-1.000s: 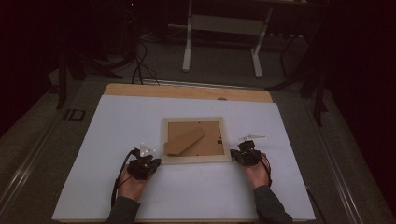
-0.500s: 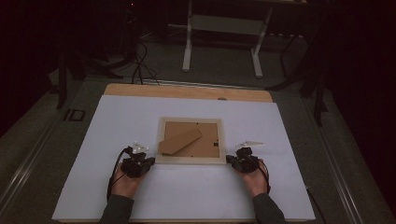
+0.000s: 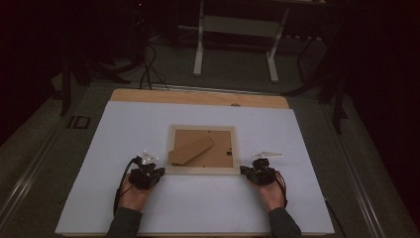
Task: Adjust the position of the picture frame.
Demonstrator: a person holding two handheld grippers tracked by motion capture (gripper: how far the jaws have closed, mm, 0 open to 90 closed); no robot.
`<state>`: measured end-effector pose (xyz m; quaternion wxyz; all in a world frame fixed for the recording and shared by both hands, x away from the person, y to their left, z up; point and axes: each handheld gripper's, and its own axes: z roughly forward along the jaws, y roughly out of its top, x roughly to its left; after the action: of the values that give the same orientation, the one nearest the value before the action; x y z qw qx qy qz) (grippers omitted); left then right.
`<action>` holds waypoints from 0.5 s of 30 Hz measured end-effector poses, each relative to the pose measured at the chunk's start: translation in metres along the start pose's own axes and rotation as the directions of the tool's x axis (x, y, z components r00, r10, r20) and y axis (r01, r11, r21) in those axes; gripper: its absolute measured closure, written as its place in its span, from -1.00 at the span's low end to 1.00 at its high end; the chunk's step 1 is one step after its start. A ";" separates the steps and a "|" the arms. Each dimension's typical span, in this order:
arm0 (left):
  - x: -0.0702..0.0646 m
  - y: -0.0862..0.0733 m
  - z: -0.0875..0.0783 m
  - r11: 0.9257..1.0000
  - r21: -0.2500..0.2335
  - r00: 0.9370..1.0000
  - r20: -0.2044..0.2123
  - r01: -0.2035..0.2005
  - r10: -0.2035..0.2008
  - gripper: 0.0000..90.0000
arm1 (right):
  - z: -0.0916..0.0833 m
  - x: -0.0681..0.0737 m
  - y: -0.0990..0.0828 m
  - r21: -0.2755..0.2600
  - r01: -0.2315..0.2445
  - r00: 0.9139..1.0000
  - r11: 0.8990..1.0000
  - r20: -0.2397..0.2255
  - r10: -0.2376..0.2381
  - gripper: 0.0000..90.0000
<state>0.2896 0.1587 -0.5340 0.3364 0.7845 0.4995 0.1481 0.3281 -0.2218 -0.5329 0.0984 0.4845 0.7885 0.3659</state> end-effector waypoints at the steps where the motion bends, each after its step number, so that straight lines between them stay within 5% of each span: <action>1: 0.000 0.000 0.000 1.000 -0.002 1.000 0.000 0.001 -0.001 1.00 | -0.001 0.000 0.000 0.001 0.002 1.000 1.000 0.001 -0.002 1.00; 15: 0.000 0.000 0.000 1.000 -0.005 1.000 -0.024 0.017 -0.017 1.00 | -0.001 0.003 -0.003 -0.008 0.000 1.000 1.000 -0.014 0.000 1.00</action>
<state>0.2896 0.1588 -0.5337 0.3333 0.7776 0.5098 0.1558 0.3242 -0.2208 -0.5339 0.0946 0.4816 0.7877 0.3724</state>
